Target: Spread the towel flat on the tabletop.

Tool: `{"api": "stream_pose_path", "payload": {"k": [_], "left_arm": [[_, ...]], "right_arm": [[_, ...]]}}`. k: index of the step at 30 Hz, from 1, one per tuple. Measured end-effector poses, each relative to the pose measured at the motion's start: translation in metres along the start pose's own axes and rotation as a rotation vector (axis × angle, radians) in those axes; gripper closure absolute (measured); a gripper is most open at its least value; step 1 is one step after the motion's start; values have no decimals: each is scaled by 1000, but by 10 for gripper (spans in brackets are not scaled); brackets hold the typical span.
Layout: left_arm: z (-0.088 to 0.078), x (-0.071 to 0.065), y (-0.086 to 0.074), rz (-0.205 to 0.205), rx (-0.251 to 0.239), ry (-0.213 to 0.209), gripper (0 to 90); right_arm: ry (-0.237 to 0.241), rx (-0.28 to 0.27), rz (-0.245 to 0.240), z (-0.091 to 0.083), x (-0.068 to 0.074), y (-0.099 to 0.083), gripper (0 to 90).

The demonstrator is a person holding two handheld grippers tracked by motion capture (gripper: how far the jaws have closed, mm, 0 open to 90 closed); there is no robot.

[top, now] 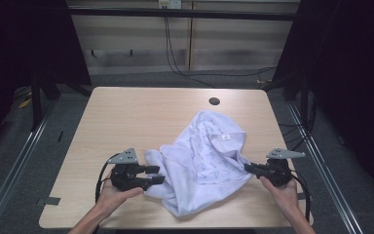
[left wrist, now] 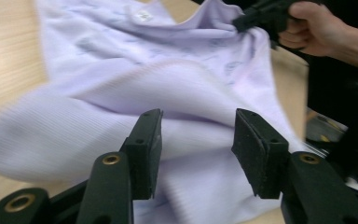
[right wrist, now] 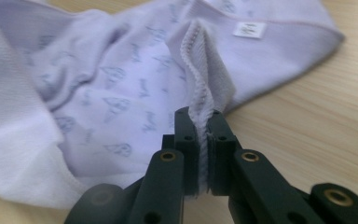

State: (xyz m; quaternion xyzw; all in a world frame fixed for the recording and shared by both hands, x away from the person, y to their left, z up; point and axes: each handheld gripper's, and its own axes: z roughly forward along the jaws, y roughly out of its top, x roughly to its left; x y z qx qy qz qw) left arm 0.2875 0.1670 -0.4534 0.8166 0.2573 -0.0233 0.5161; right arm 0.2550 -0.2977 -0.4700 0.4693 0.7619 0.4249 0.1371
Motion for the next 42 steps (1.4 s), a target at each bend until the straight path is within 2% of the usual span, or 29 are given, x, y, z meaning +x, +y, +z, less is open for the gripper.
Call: {"api": "stream_pose_path", "payload": {"k": [1,2,3,4,6,7,8,9,11,14,16,17,20,21,22,23,25,27,28,29,30,32,37,38,39,42], "left_arm": [[-1,5,-2,-21,-1,9,511],[-2,11,-5,-41,5,28,511],[-4,14,-7,-42,16,42,510],[-4,17,-9,-53,19,45,510],[-5,20,-15,-65,32,64,514],[-5,21,-16,-59,39,68,514],[-4,21,-17,-49,42,90,514],[-3,23,-16,-43,43,99,503],[-1,30,-13,-71,21,99,484],[7,38,-10,-94,20,102,455],[14,41,-9,-113,17,82,459],[17,41,-8,-105,29,78,491],[27,38,-9,-67,59,60,740],[30,36,-10,-57,72,42,812],[32,34,-10,-43,83,49,868],[33,32,-11,-34,94,48,900],[34,30,-12,-29,104,39,900],[33,29,-13,-32,105,40,900],[32,29,-13,-21,110,45,900],[31,29,-13,-22,110,47,900],[29,29,-14,-28,113,47,900],[29,30,-16,-21,124,59,900],[33,28,-15,-16,133,62,900],[33,28,-15,-16,133,62,900],[34,28,-15,-18,132,61,900],[37,25,-14,-5,146,64,900]], "right_arm": [[-9,2,11,1,-4,-1,843],[-20,6,24,3,-8,-2,779],[-38,14,32,4,-12,-2,654],[-46,19,49,4,-15,-2,581],[-82,-8,49,-3,-16,0,520],[-106,-17,28,-7,-14,2,496],[-123,-28,16,-13,-11,4,480],[-101,-59,15,-18,-6,8,475],[-64,-76,-25,-18,9,14,464],[23,-65,-101,-3,41,26,459],[86,-56,-150,12,62,37,461],[128,-56,-159,21,71,44,463],[233,-52,-179,51,96,64,463],[270,-49,-188,62,105,70,460],[300,-38,-198,73,114,76,451],[320,-27,-208,84,123,80,446],[366,-1,-213,104,137,86,438],[374,44,-218,121,147,88,440],[365,68,-223,128,150,88,496],[345,83,-227,131,152,87,641],[340,65,-233,131,151,85,734],[333,19,-223,122,145,83,834],[253,-47,-209,71,118,73,858],[253,-47,-209,71,118,73,858],[224,-57,-189,52,106,64,857],[175,-63,-158,29,87,47,856]]}}
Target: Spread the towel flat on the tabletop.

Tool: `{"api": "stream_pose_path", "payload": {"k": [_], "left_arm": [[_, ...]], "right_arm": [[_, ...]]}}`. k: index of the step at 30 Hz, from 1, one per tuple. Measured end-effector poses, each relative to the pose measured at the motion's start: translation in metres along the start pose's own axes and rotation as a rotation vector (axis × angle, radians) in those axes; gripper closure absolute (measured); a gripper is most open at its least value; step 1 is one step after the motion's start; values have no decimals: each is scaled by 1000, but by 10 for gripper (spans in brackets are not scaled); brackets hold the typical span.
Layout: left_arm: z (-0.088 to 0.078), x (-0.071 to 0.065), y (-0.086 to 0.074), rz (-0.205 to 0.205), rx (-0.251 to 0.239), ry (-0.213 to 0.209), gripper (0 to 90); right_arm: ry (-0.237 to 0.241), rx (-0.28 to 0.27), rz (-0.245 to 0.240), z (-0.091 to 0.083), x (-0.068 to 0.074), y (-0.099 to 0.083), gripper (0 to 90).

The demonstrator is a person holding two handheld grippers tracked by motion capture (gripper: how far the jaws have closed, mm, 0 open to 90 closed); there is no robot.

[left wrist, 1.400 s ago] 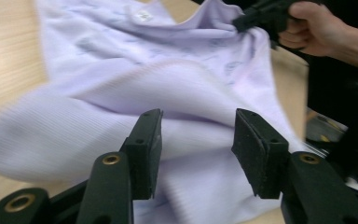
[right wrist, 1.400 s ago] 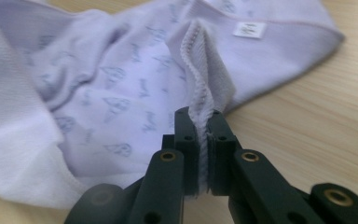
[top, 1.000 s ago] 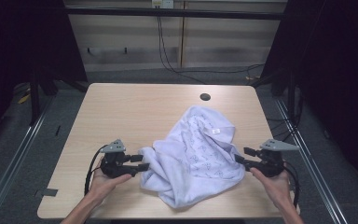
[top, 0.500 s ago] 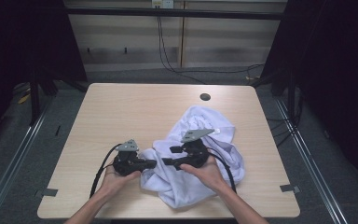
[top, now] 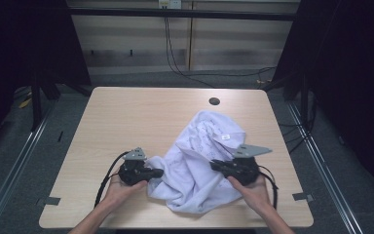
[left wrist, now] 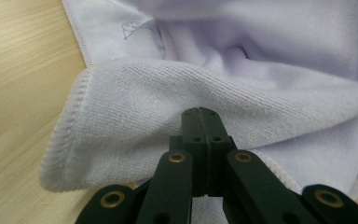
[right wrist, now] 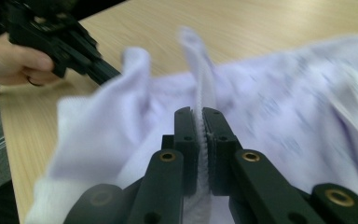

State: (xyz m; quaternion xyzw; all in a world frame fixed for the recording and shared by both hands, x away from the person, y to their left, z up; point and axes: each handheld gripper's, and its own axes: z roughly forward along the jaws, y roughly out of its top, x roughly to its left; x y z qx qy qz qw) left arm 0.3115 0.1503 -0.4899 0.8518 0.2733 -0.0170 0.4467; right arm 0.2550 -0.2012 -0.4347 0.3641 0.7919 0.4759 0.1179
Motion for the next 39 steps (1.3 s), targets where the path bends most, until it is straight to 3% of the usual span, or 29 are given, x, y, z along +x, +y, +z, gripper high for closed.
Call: {"api": "stream_pose_path", "payload": {"k": [3,7,13,18,21,26,30,33,39], "left_arm": [[3,-3,2,5,5,-5,900],[7,-11,2,20,18,-26,900],[5,-20,-1,34,33,-52,896],[-10,-18,-6,24,7,-40,862],[-18,-13,-7,-2,-21,-22,850],[-32,1,-4,-38,-83,4,818],[-39,9,-4,-61,-117,25,787],[-43,14,-4,-70,-129,39,751],[-43,18,-5,-68,-128,27,687]], "right_arm": [[-54,32,50,-22,-15,-28,850],[-100,74,97,-37,-29,-53,806],[-168,160,140,-49,-43,-77,758],[-178,131,137,-60,-41,-75,644],[-175,95,125,-62,-39,-69,599],[-186,32,85,-65,-45,-51,587],[-160,21,67,-54,-55,-36,646],[-137,56,46,-28,-63,-25,652],[-157,102,60,21,-89,-10,621]]}}
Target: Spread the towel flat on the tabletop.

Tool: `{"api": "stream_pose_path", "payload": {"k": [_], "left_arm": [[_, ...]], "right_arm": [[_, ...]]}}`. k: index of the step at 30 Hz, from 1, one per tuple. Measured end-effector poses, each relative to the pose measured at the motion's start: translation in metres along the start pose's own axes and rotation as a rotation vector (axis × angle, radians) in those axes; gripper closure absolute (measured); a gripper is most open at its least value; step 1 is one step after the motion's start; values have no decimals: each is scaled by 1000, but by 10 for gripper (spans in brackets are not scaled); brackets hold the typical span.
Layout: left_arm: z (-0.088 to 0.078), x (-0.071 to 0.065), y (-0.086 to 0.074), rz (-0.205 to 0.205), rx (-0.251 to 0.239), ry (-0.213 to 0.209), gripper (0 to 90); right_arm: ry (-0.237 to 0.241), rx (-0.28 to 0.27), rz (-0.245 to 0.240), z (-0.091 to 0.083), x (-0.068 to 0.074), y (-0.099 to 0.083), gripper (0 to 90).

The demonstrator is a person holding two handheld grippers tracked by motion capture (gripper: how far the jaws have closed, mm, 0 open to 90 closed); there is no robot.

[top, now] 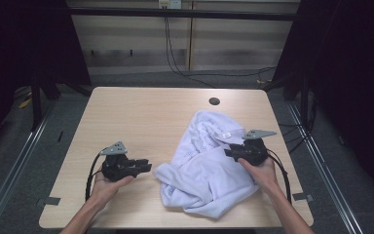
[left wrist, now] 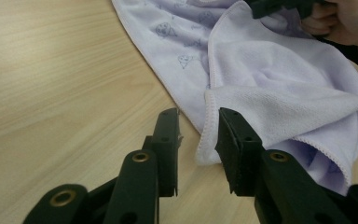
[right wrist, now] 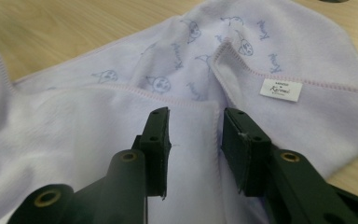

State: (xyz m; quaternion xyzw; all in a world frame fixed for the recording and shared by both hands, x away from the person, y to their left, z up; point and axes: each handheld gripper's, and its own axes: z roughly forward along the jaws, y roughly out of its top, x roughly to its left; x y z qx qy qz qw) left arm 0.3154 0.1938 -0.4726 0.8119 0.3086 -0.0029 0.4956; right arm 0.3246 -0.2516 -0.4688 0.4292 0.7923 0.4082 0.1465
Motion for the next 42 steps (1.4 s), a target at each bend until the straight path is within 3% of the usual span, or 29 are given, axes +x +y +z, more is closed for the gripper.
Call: {"api": "stream_pose_path", "payload": {"k": [2,5,7,9,13,18,21,25,30,32,34,42], "left_arm": [[1,0,-1,3,10,-4,662],[0,0,-2,3,12,-12,619],[0,0,-3,7,13,-18,600],[0,1,-3,3,13,-10,552],[9,3,0,9,30,-17,468],[26,2,6,38,65,-43,429],[34,0,6,58,92,-51,424],[43,-1,2,68,147,-56,466],[54,4,-1,60,152,-85,775],[55,2,2,62,134,-111,875],[50,-2,7,64,106,-135,882],[14,4,29,30,-67,-122,884]], "right_arm": [[-2,5,12,11,-4,3,629],[-6,9,21,20,-4,3,845],[8,-1,23,17,-3,4,884],[7,-21,23,8,-1,5,888],[25,-118,53,-22,-2,6,889],[-3,-126,48,-49,-6,-6,889],[-17,-140,67,-57,-12,-14,888],[-29,-144,89,-61,-19,-22,888],[-30,-159,104,-68,-22,-23,888],[-30,-156,100,-69,-21,-24,888],[-31,-151,96,-70,-20,-25,888],[-48,-171,112,-76,-27,-23,888]]}}
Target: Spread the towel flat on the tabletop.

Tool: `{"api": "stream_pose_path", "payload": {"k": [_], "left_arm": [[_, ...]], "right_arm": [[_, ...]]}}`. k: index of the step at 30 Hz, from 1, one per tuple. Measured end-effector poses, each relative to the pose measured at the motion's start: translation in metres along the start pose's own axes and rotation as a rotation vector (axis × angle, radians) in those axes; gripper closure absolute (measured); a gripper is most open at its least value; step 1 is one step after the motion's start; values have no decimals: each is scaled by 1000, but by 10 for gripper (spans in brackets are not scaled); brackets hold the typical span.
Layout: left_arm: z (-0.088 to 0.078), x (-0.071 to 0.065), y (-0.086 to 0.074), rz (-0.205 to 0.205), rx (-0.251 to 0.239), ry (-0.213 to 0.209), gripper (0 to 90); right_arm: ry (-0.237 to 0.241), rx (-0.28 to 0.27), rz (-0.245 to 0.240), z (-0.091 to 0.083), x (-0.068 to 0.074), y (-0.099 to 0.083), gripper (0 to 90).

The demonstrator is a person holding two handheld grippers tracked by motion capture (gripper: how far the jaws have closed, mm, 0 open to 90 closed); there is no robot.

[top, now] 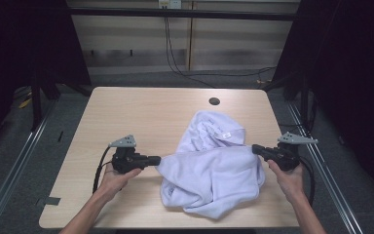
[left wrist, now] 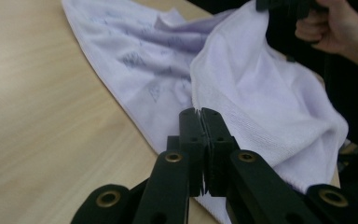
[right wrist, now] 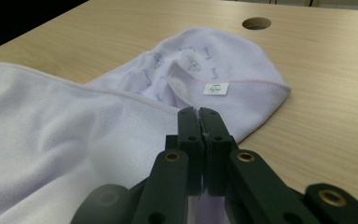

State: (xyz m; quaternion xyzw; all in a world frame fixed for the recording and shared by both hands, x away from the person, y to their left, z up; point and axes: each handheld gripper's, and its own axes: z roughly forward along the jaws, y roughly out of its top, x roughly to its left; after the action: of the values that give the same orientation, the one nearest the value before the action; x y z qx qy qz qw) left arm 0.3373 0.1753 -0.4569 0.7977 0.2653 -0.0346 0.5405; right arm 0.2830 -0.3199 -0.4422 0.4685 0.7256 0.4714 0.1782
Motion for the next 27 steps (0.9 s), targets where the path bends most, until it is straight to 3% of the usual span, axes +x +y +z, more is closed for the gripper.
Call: {"api": "stream_pose_path", "payload": {"k": [4,11,13,17,20,23,25,27], "left_arm": [[-13,4,21,1,-52,29,884],[-41,6,81,42,-184,118,886],[-52,2,103,73,-213,151,886],[-77,-14,143,140,-290,179,886],[-97,-32,165,194,-340,167,886],[-114,-54,164,245,-365,131,886],[-117,-64,149,278,-323,115,886],[-116,-68,125,262,-285,83,885]], "right_arm": [[-14,-28,-10,-7,-3,16,888],[-5,-160,-29,-18,-6,84,890],[-7,-194,-41,-22,-3,106,890],[-8,-272,-67,-37,5,151,890],[0,-347,-95,-58,16,180,891],[28,-420,-137,-87,33,192,891],[45,-419,-166,-102,43,183,891],[72,-387,-175,-110,49,163,891]]}}
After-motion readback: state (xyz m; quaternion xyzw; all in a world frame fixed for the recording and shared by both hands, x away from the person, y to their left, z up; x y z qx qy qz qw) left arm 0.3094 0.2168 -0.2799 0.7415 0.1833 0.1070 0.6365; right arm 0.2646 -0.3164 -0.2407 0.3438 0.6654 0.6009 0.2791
